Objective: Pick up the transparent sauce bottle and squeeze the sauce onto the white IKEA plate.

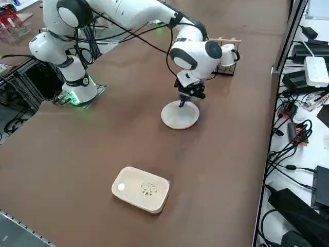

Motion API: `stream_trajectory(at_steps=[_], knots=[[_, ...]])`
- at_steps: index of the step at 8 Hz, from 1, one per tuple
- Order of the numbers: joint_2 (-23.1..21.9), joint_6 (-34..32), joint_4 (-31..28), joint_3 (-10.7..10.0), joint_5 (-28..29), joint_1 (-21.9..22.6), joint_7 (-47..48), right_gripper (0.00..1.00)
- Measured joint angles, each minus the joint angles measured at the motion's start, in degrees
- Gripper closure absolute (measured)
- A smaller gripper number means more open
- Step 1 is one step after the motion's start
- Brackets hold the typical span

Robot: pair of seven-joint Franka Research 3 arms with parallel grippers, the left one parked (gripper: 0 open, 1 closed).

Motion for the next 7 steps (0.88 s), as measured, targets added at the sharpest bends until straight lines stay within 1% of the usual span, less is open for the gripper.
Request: stream_trajectory(at_steps=[3,4,5,7], knots=[[-0.4,0.0,2.1,0.0,-15.5,2.8,10.2,0.67],[-1.2,-1.2,2.3,0.0,-21.0,4.3,13.4,0.67],[-1.8,-4.2,2.7,0.0,-26.2,5.9,15.6,0.67],[-2.5,-13.4,4.9,0.0,-37.3,10.2,17.9,0.67]])
